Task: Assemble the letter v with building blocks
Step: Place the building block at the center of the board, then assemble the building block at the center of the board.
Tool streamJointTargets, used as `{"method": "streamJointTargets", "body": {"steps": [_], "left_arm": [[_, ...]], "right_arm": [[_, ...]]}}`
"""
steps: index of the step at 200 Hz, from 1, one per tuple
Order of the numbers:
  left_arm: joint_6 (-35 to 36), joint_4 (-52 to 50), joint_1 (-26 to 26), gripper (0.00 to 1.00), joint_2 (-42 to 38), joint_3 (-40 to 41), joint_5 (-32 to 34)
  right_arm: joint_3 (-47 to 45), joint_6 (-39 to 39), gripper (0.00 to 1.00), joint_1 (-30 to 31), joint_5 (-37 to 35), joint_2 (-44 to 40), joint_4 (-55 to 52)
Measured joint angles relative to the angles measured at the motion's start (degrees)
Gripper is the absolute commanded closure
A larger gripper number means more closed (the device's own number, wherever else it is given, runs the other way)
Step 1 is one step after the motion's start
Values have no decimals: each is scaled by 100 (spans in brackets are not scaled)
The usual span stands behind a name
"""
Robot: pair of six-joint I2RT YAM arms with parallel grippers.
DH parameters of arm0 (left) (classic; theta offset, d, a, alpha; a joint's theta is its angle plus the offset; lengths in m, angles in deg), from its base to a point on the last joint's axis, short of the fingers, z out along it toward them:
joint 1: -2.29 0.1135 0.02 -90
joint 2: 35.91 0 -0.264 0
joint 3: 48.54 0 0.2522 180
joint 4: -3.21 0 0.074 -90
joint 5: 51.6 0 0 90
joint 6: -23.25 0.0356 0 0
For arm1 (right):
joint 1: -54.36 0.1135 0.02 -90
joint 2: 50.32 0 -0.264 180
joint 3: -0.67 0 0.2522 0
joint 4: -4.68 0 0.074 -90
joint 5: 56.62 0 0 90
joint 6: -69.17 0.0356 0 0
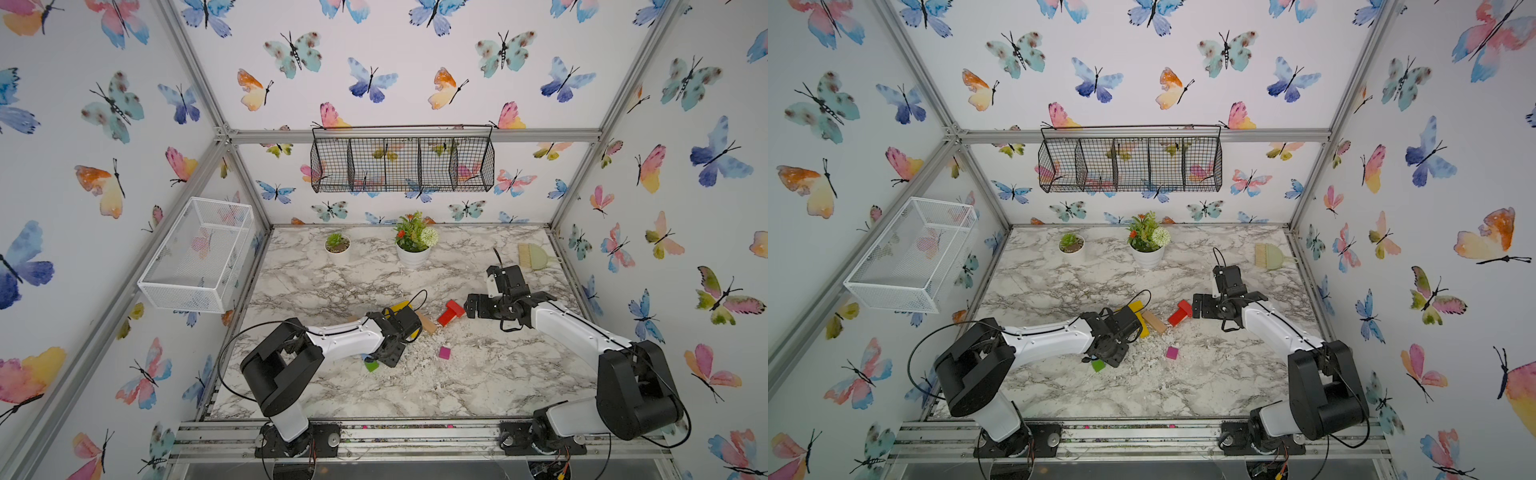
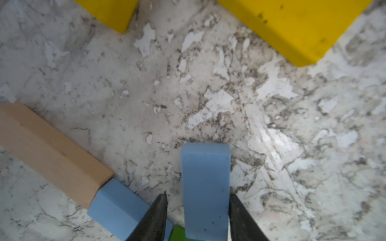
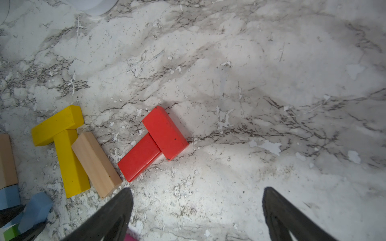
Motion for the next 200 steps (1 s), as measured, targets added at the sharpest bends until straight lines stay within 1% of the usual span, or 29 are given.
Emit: {"method": "streamJointTargets", "body": {"steps": [60,79,99,108,120,147,163,180,194,200], "left_arm": [[-11,-87,35,25,-160,-44,79],[11,-205,35,21,-503,-214,94],[72,-225,74,13,-1047,-577,264],[105,-208,101,11,-1261,-699,352],[146,-166,201,10,-1565,-826,496],[173,-39,680,7,-2164,-846,859],[105,129,1019,6,-2601,-599,1054],[-11,247,1338,4,-3121,-269,1217],[-59,455,1552,0,-3650,37,1353],[-66,525,1646,1,-3864,144,1386]], "right_arm": [[2,-2,2,0,168,-87,2],[7,-4,2,2,293,-223,9],[50,2,2,146,339,-382,48],[98,9,2,334,323,-422,70],[199,35,2,737,302,-413,122],[354,310,2,1971,264,-190,459],[402,525,2,2653,267,44,669],[461,750,2,3244,319,326,876],[483,929,2,3552,400,520,1047],[501,992,2,3635,424,601,1108]]}}
